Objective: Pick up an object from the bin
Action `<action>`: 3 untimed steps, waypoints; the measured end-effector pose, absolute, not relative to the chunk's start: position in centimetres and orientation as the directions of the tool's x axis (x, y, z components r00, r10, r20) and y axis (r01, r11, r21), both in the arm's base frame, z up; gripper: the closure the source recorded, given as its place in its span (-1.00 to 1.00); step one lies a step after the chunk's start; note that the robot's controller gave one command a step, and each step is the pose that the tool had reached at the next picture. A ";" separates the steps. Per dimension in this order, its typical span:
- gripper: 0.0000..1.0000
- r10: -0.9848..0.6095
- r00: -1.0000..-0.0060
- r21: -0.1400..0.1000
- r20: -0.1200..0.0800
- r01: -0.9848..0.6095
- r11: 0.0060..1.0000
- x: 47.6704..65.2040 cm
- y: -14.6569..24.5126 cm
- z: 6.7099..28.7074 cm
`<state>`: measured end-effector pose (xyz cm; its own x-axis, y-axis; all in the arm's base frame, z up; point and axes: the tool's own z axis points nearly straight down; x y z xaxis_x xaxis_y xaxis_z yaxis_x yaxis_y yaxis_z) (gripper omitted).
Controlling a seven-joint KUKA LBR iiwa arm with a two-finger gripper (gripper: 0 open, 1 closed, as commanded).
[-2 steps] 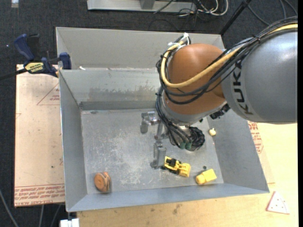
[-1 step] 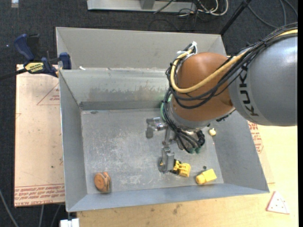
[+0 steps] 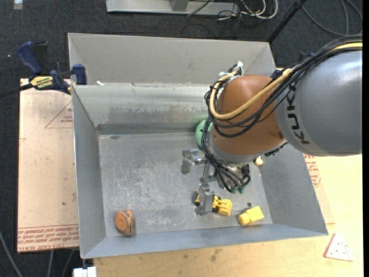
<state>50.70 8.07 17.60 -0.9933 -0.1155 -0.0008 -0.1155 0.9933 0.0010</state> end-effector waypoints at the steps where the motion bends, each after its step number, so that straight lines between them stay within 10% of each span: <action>1: -1.00 -0.019 -1.000 0.001 0.002 -0.019 1.000 51.3 5.2 20.9; 3: -1.00 -0.195 -0.981 0.000 0.006 -0.195 0.981 50.6 2.6 14.9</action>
Offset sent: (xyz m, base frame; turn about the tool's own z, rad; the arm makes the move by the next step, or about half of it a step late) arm 0.0157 -0.0754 -0.0471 -0.1280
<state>50.57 2.60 14.85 -0.9809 -0.1945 0.0056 -0.1945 0.9809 0.0003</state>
